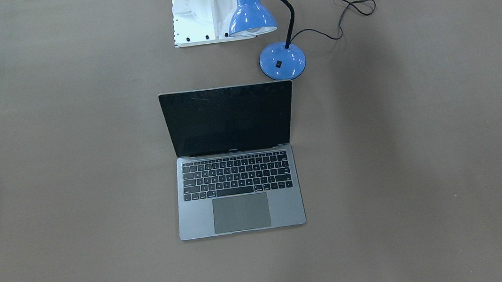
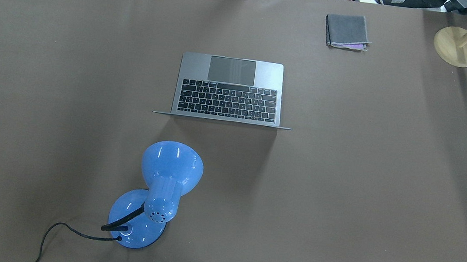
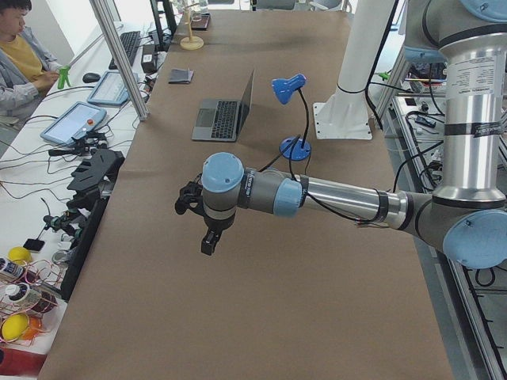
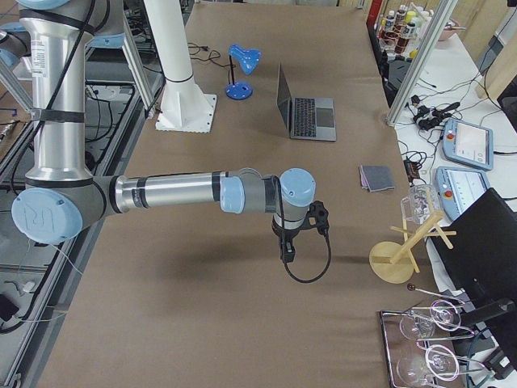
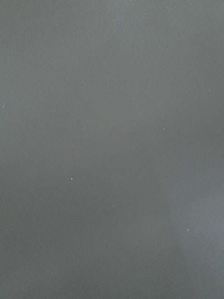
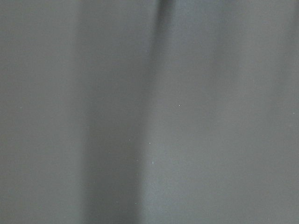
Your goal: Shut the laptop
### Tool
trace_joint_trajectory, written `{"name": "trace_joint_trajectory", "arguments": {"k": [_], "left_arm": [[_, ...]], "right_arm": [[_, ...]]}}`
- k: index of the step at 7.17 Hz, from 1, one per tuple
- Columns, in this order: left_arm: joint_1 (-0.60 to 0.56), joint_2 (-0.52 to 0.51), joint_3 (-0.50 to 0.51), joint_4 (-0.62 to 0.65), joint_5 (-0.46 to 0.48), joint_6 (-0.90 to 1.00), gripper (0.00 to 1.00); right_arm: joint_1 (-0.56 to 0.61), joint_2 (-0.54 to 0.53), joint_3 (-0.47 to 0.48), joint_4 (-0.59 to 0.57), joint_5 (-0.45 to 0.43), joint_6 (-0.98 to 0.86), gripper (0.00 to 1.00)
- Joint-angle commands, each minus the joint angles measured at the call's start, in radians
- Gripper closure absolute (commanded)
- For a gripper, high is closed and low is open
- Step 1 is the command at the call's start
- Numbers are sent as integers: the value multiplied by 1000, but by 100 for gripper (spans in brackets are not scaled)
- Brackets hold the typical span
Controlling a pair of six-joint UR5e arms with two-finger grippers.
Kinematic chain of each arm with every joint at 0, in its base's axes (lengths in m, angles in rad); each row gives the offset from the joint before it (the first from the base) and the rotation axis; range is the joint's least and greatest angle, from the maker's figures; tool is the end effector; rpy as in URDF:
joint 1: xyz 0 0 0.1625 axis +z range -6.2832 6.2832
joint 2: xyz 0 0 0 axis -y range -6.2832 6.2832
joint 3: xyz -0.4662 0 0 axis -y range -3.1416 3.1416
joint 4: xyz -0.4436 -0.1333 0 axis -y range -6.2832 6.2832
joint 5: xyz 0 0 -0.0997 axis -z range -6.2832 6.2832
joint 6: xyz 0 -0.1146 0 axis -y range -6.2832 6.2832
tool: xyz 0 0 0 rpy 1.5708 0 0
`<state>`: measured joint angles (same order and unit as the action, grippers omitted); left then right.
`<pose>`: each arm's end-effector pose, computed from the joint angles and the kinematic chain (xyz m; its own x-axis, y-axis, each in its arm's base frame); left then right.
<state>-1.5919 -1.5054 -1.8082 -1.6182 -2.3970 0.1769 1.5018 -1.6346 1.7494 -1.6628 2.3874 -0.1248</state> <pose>-0.0600 -0.5197 0.6059 0.6739 0.3152 -0.6682 -0.0995 0.9349 0.3406 0.0143 -0.5146 0.6531 0.6680 -0.1874 0.7201 0.1533 0.9817 0.1133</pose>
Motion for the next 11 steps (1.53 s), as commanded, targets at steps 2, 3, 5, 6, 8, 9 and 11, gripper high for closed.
{"name": "trace_joint_trajectory", "arguments": {"k": [2, 3, 5, 6, 8, 9, 11], "left_arm": [[1, 17, -5, -32, 4, 0, 2], [-2, 27, -11, -35, -4, -1, 2], [-16, 106, -80, -34, -51, -1, 2], [-17, 131, -88, -35, -53, -1, 2], [-8, 133, -136, -57, -54, -139, 2], [-8, 125, -120, -105, -56, -189, 2], [-7, 139, -116, -123, -56, -195, 3]], "right_arm": [[0, 1, -1, 0, 1, -1, 0], [0, -1, 5, 2, -2, 1, 0], [-2, 1, -4, 0, -2, 1, 0], [2, -1, 21, 8, -1, 2, 0], [-6, 16, -22, 64, -1, 10, 0], [-5, 4, -18, 84, 1, 34, 0], [-6, 7, -13, 86, 3, 34, 0]]}}
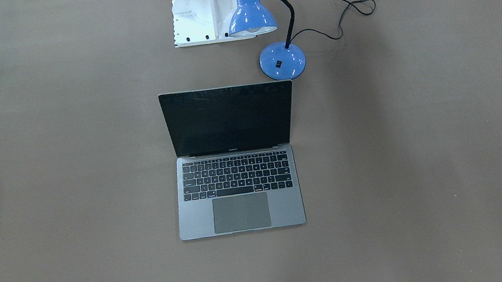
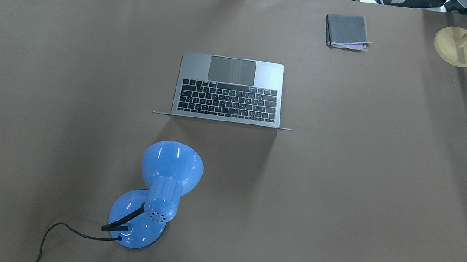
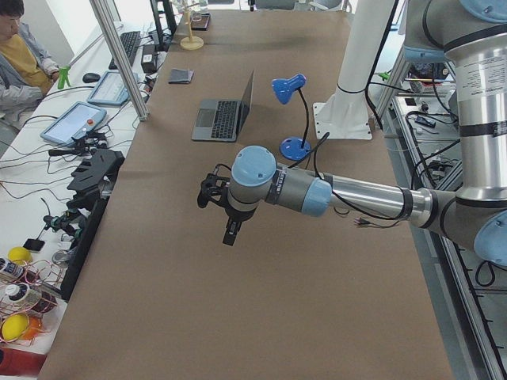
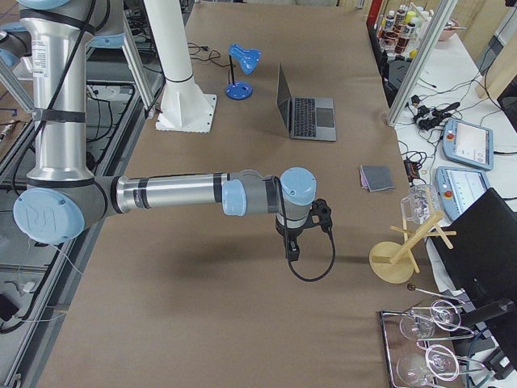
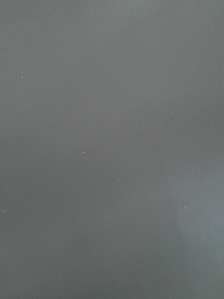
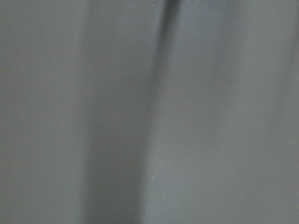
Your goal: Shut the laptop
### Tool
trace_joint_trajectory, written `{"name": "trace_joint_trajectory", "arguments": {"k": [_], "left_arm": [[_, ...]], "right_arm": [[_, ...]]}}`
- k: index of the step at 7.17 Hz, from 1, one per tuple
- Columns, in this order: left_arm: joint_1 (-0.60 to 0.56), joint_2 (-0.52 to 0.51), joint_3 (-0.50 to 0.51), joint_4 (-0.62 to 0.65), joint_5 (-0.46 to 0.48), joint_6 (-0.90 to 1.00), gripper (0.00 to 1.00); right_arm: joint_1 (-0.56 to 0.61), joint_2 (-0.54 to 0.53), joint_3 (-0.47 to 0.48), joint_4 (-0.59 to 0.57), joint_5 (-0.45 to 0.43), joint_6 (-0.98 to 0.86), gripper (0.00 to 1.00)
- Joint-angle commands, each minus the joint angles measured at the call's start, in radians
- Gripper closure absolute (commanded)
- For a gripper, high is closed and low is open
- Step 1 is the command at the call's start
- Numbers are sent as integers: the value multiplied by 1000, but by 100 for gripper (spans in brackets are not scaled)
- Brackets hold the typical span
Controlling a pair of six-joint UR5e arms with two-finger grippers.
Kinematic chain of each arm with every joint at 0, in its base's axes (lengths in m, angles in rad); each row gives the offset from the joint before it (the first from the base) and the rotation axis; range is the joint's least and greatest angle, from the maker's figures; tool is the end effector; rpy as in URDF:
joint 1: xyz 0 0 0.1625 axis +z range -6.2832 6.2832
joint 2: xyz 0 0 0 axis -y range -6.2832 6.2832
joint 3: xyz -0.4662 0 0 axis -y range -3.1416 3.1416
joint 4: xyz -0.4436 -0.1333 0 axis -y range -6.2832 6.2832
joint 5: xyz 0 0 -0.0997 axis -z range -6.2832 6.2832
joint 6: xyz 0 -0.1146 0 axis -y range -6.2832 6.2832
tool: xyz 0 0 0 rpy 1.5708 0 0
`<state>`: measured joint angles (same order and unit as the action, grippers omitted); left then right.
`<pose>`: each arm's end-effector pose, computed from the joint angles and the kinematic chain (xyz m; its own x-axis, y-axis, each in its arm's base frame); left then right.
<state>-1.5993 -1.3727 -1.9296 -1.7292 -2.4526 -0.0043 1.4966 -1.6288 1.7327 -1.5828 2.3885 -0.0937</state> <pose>-0.0580 -0.4622 0.5865 0.6423 0.2199 -0.7343 0.0298 0.9501 0.3106 0.0110 -0.5229 0.6508 0.6672 -0.2099 0.7147 0.1368 0.9777 0.1593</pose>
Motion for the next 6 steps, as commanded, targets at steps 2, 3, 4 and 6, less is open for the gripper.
{"name": "trace_joint_trajectory", "arguments": {"k": [2, 3, 4, 6], "left_arm": [[18, -2, 12, -10, -2, -13, 3], [28, 1, 11, -9, -50, -14, 3], [41, -3, 0, -12, -121, -35, 2], [163, -17, -105, -20, -184, -389, 2]], "right_arm": [[-1, 1, 2, 6, 65, 2, 0], [-1, 1, 14, 6, 81, 3, 0], [-9, 0, 57, 6, 83, 14, 0], [-124, 0, 199, 9, 106, 266, 0]]}}
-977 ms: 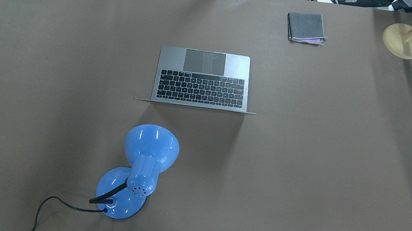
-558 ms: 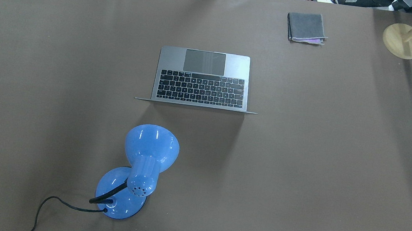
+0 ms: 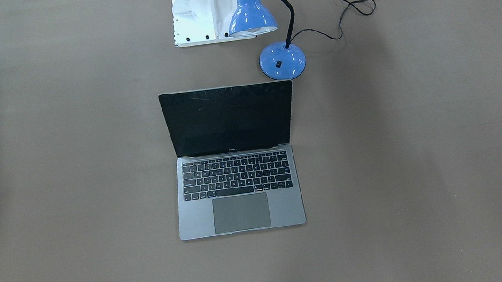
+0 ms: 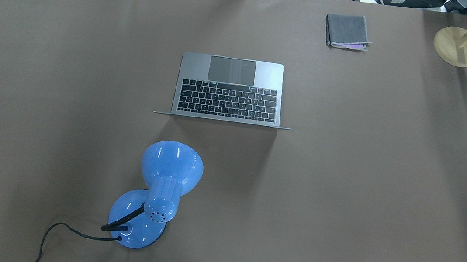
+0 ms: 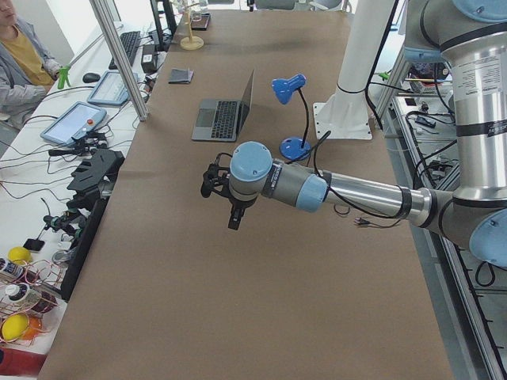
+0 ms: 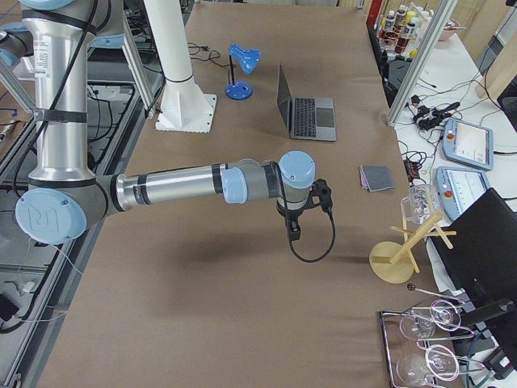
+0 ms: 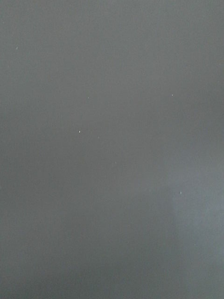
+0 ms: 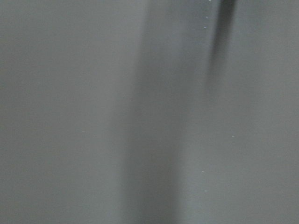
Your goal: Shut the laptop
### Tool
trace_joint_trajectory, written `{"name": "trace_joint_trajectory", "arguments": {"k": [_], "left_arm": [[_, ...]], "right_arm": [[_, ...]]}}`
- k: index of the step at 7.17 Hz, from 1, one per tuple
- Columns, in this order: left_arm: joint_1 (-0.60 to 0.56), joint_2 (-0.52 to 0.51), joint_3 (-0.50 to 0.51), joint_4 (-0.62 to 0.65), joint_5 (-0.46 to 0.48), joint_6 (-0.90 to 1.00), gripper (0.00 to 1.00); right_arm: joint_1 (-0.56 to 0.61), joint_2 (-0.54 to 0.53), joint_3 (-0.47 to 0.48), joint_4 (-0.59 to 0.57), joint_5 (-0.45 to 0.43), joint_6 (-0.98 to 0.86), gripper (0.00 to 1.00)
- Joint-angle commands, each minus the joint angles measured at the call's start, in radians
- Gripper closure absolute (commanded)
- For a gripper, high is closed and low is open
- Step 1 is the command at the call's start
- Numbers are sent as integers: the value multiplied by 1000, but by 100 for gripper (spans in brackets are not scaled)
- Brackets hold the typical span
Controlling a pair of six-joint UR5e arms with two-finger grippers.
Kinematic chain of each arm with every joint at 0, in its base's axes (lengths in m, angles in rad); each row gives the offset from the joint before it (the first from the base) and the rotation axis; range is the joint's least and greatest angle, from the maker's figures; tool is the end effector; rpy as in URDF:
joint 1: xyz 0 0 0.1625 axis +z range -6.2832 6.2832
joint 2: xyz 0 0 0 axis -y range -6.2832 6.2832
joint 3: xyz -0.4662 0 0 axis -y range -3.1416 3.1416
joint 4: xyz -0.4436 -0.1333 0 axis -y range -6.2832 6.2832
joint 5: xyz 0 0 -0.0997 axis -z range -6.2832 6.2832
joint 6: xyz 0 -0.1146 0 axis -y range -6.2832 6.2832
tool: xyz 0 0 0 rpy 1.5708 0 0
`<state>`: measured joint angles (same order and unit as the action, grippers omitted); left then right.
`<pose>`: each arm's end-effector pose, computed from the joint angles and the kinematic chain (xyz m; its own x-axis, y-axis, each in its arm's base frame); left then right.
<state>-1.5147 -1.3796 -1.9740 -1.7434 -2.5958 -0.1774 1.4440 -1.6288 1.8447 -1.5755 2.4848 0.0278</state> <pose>-0.0095 -0.4611 0.5446 0.5016 0.1805 -0.8461 0.0371 0.9726 0.2295 -0.0234 -0.5196 0.5804 0.5879 -0.2148 0.7799 0.1073 0.9763 0.1880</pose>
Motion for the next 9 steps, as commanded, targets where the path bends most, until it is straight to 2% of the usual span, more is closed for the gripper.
{"name": "trace_joint_trajectory", "arguments": {"k": [1, 2, 3, 4, 5, 6, 7, 9], "left_arm": [[203, -59, -109, -46, -5, -437, 2], [259, -134, -115, -57, 20, -621, 4], [315, -189, -120, -58, 22, -727, 60], [385, -237, -147, -58, 35, -858, 100], [466, -266, -190, -56, 110, -904, 100], [558, -274, -228, -56, 206, -957, 100], [643, -356, -226, -47, 283, -1035, 100], [753, -415, -223, -45, 399, -1125, 100]], "right_arm": [[-152, 9, 175, 2, 5, 313, 3], [-224, 21, 245, 6, 0, 469, 42], [-273, 24, 261, 88, 3, 565, 95], [-362, 27, 266, 197, 0, 698, 100], [-446, 68, 275, 285, -20, 903, 100], [-549, 120, 307, 323, -90, 1096, 100], [-639, 174, 326, 324, -174, 1215, 100], [-744, 228, 335, 324, -275, 1314, 100]]}}
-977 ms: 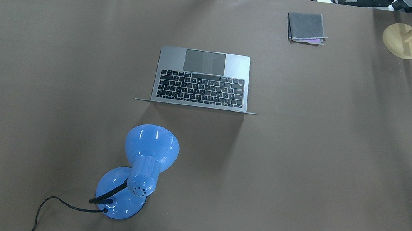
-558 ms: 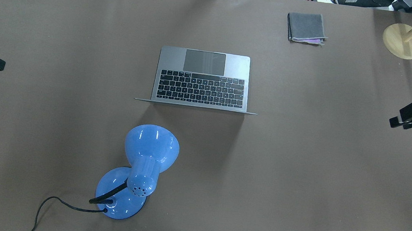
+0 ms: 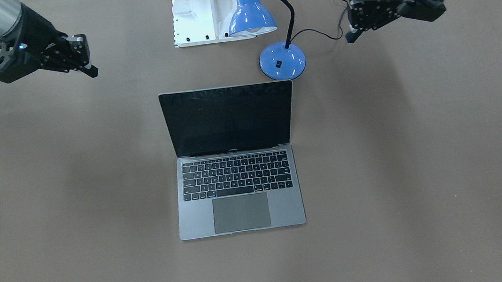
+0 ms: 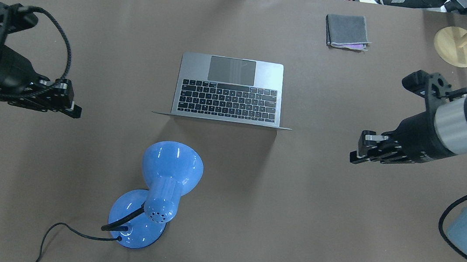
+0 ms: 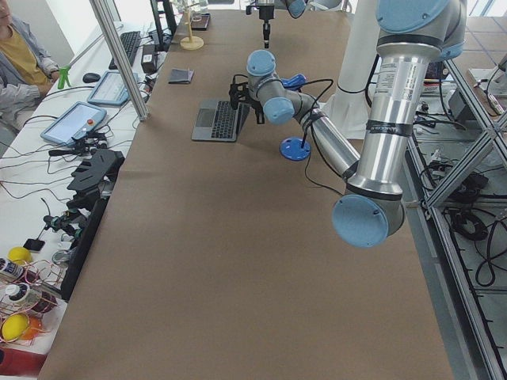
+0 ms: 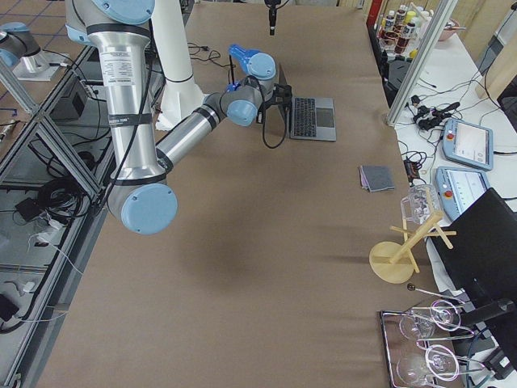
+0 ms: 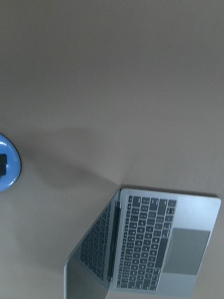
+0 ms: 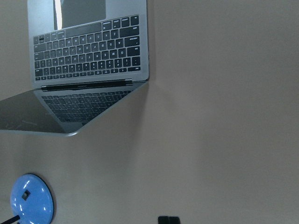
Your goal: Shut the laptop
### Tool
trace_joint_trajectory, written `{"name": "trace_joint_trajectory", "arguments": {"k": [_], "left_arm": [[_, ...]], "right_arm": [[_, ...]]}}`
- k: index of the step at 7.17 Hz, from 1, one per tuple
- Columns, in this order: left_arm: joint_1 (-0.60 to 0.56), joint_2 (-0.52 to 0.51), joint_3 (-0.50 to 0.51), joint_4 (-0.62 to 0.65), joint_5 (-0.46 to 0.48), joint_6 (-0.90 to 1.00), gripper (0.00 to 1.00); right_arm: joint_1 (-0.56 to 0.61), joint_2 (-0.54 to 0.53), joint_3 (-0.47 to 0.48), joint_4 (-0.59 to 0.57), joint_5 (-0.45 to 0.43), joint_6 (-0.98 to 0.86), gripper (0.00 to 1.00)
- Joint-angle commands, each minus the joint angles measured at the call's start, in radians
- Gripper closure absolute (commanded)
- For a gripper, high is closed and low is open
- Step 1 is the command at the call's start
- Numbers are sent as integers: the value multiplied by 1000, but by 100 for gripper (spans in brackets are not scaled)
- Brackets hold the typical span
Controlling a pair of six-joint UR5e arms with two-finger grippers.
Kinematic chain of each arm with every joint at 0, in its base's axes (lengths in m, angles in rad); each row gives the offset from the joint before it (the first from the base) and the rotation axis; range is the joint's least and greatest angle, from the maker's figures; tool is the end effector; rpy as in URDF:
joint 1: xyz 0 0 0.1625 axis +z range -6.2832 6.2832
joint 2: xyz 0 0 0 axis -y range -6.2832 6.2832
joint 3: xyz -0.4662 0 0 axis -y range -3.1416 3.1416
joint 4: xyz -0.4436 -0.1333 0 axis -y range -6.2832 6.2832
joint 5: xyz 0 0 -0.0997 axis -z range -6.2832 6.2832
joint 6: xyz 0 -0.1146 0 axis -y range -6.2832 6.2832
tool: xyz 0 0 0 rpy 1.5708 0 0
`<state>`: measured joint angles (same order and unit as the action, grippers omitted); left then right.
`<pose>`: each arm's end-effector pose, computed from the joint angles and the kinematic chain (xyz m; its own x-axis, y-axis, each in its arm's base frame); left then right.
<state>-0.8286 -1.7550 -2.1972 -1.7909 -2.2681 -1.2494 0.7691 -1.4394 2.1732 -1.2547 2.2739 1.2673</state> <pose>0.3059 -0.4219 0.2590 0.3906 -0.0677 -0.9181 0.0730 0.9964 -0.0424 -0.3296 -0.4014 0.2846 0.3794 0.0499 0.9239 -0.0149 0.9987 -0.0479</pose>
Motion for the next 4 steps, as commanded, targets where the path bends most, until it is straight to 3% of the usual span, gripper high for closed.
{"name": "trace_joint_trajectory", "arguments": {"k": [1, 2, 4], "left_arm": [[115, -69, 17, 4, 125, -85, 100], [144, -111, 51, 4, 175, -97, 100], [190, -150, 82, 4, 226, -119, 100]], "right_arm": [[-141, 69, 2, 1, -150, 96, 100], [-193, 114, -16, -11, -224, 107, 100], [-206, 167, -64, -14, -269, 110, 100]]}}
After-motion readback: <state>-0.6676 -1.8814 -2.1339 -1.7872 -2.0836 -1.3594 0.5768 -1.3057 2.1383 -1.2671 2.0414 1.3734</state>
